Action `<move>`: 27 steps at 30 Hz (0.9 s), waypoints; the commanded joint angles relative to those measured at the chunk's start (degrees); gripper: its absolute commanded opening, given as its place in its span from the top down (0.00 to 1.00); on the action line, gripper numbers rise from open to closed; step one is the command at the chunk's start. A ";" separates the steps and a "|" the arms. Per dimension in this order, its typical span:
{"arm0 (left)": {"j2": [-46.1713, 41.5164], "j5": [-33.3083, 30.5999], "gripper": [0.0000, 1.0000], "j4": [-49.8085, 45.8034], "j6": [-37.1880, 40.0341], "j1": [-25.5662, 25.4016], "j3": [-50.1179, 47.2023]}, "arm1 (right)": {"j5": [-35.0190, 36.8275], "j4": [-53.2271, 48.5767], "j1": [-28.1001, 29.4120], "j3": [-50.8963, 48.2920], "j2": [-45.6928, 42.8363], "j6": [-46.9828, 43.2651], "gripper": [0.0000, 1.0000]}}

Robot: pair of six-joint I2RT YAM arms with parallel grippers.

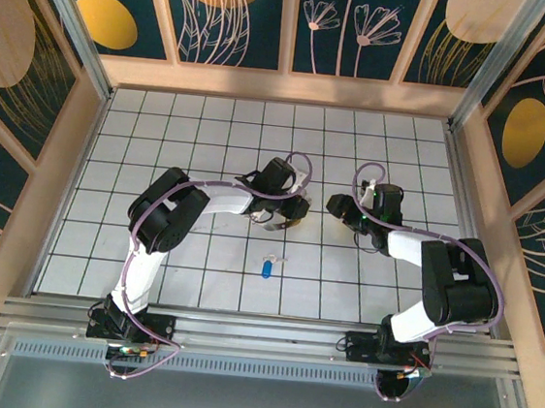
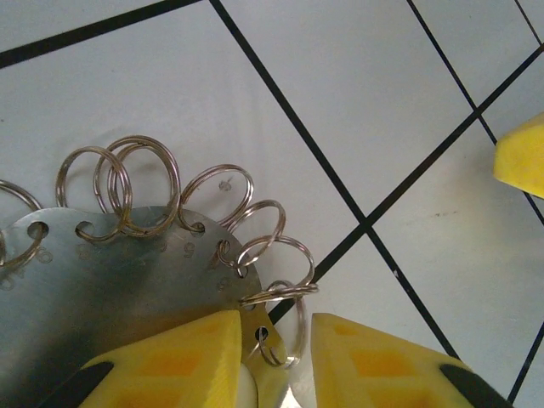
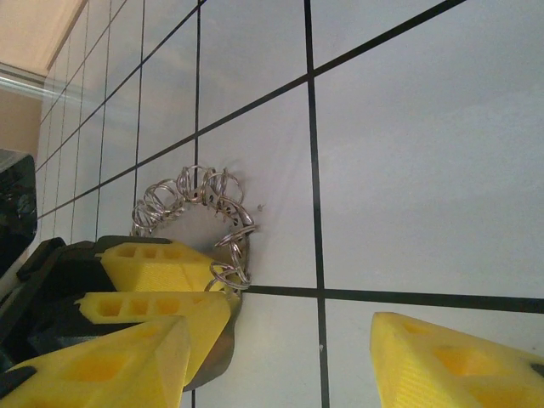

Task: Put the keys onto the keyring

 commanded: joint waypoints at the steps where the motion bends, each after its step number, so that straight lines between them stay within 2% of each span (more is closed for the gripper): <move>1: 1.02 -1.38 0.74 -2.29 1.17 -0.42 1.42 | -0.66 1.17 -0.51 -0.75 -0.50 -0.72 0.42; 7: 0.55 -2.00 0.78 -2.29 1.17 -0.50 1.15 | -0.75 0.64 -0.87 -0.66 -1.16 -0.82 0.42; 12: -0.65 -2.61 1.00 -2.68 1.18 -0.51 1.29 | -0.93 -0.01 -0.89 -0.31 -1.86 -0.77 0.42; 21: -6.77 -2.25 1.00 -7.64 6.63 -0.48 3.70 | -4.13 -1.37 -0.92 0.47 -5.98 -0.06 0.42; 27: -11.40 2.06 1.00 -8.27 11.02 -0.27 3.03 | -7.40 -2.70 -0.92 1.01 -9.87 -0.84 0.43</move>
